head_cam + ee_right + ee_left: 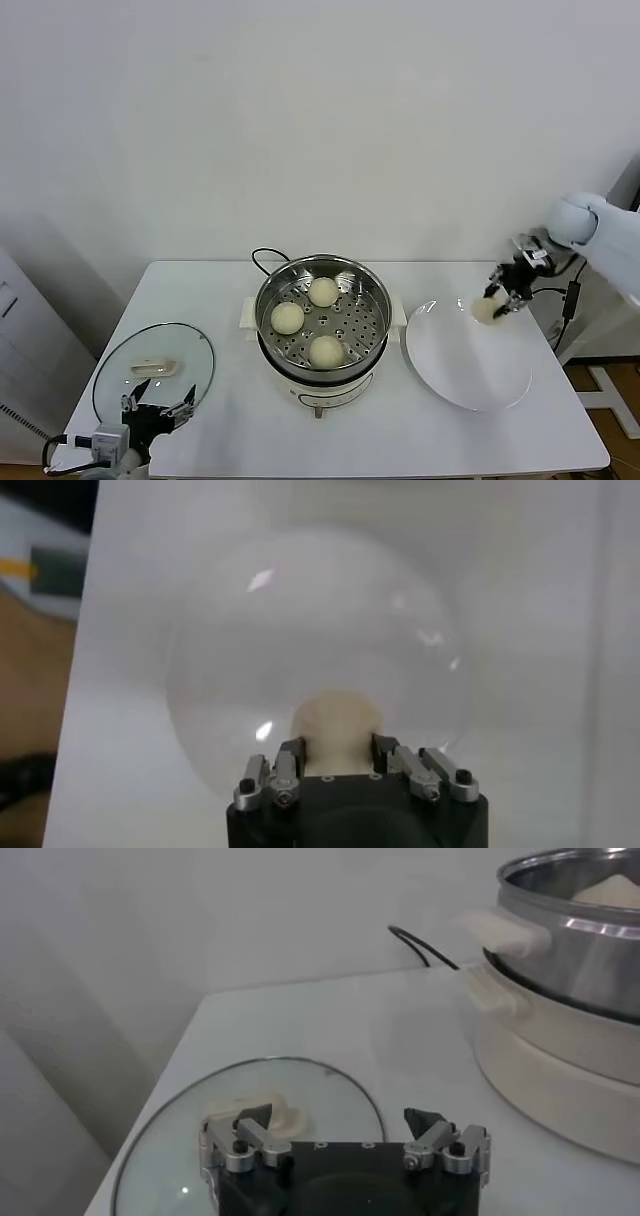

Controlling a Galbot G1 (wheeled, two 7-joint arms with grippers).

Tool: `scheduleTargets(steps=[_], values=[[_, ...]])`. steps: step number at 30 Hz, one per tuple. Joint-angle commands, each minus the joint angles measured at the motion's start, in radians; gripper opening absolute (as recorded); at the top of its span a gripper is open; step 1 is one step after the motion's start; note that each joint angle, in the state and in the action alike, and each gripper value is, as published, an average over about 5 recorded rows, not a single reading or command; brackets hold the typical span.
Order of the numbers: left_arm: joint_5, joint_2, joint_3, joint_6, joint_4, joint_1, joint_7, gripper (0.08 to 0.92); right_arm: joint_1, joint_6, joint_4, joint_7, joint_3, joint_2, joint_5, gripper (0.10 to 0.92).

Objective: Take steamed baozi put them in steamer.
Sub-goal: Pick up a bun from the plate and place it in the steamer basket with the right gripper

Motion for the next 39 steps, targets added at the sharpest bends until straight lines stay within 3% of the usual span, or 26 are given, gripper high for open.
scheduleTargets(steps=[1, 13, 39], values=[[0.0, 0.004, 0.003, 0.005, -0.003, -0.004, -0.002, 0.823, 0.4, -0.209, 0.233, 0.07, -0.338, 0.04, 0.367, 0.433], [0.0, 0.004, 0.002, 0.003, -0.008, 0.001, -0.002, 0.823, 0.412, -0.372, 0.275, 0.25, -0.332, 0.235, 0.607, 0.437], [0.001, -0.005, -0.003, 0.002, -0.016, 0.011, -0.001, 0.823, 0.168, -0.512, 0.351, 0.494, -0.251, 0.331, 0.608, 0.436]])
